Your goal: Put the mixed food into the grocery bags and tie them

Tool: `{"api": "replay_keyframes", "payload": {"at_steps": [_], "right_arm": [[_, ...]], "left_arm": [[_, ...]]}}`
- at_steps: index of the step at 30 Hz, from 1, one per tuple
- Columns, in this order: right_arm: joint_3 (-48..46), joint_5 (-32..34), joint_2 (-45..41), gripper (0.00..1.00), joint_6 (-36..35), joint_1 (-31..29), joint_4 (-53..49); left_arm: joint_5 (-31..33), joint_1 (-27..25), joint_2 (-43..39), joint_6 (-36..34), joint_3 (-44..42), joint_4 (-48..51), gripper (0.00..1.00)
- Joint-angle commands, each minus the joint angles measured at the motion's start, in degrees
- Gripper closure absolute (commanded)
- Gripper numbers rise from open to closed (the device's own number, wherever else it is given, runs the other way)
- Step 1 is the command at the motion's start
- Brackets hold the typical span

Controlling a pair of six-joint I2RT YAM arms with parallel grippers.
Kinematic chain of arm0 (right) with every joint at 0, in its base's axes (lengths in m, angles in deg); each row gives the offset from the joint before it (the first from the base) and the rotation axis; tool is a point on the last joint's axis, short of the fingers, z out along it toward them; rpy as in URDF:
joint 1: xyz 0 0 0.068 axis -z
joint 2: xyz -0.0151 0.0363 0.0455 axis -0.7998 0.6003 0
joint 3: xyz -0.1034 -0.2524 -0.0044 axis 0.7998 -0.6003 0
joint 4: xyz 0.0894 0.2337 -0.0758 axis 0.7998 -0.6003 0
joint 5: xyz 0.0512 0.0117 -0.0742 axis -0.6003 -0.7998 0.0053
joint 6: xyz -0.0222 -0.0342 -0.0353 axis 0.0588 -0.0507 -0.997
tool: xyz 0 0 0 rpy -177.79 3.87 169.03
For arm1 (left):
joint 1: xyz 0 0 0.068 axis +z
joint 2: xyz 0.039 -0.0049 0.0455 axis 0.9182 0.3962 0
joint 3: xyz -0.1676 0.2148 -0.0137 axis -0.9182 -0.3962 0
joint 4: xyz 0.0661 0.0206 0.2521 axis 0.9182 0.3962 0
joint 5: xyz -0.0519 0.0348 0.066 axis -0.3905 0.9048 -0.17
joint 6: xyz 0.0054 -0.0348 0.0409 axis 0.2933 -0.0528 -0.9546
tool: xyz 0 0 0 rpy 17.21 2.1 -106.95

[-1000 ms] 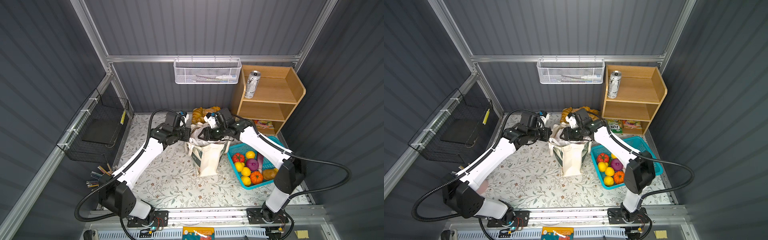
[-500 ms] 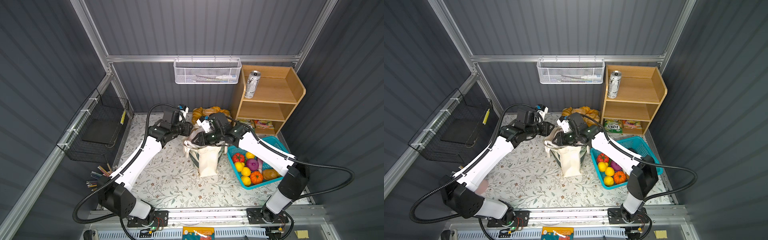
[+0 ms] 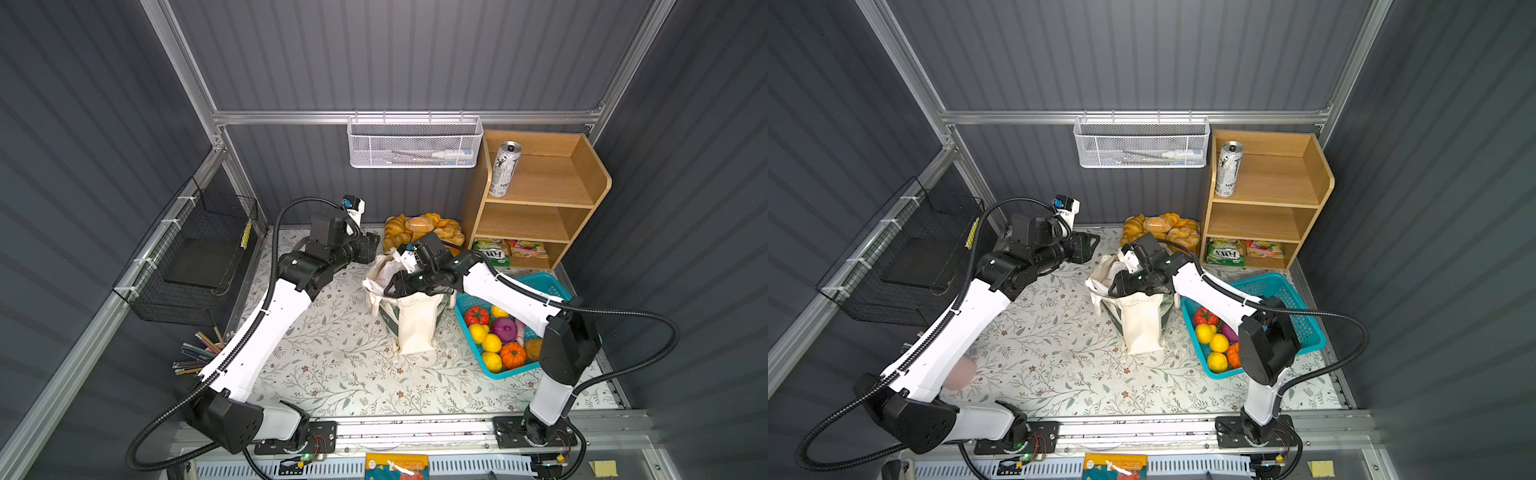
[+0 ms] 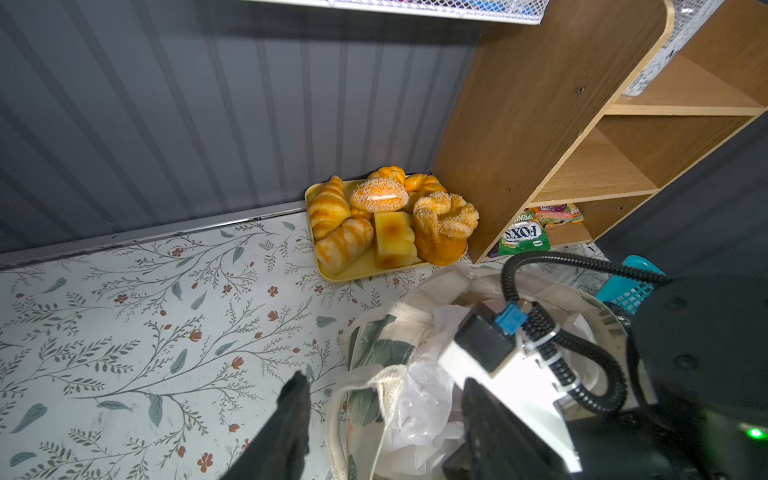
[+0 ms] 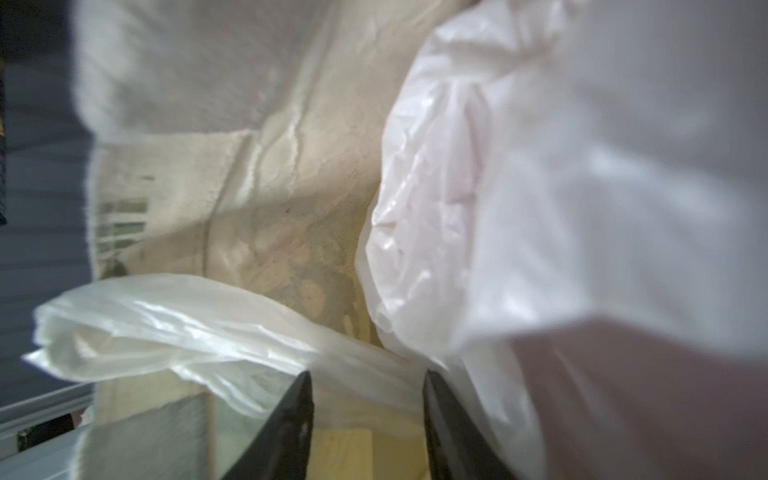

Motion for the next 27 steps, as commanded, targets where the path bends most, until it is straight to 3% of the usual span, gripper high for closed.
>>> {"api": "replay_keyframes", "payload": {"at_steps": [1,3,10,14,22,27], "right_arm": [[4.5,0.2,-6.6,0.40,-2.0,1.5,-2.8],[5.4,0.4,-10.3,0.32,-2.6,2.4,-3.3],[3.0,2.4,-22.1,0.01,-4.7,8.1,-4.3],[-3.7,5.8,-29.8,0.01,-5.7,13.0,-3.0],[-20.3,24.8,-44.4,0.01,-7.4,21.4,-0.4],[-30.6,37.9,-48.6,0.01,-7.6,25.5,6.2]], "left_arm": [[2.0,0.3,-1.0,-0.2,0.7,0.7,0.25],[3.5,0.3,-1.5,0.0,0.2,0.5,0.00],[8.9,0.7,-2.4,0.4,-1.7,-0.3,0.00],[14.3,1.3,-4.6,-0.7,-7.1,-2.8,0.00],[21.4,3.9,-13.1,-2.1,-23.2,-14.2,0.00],[21.5,7.4,-16.1,-1.9,-32.0,-18.9,0.00]]}}
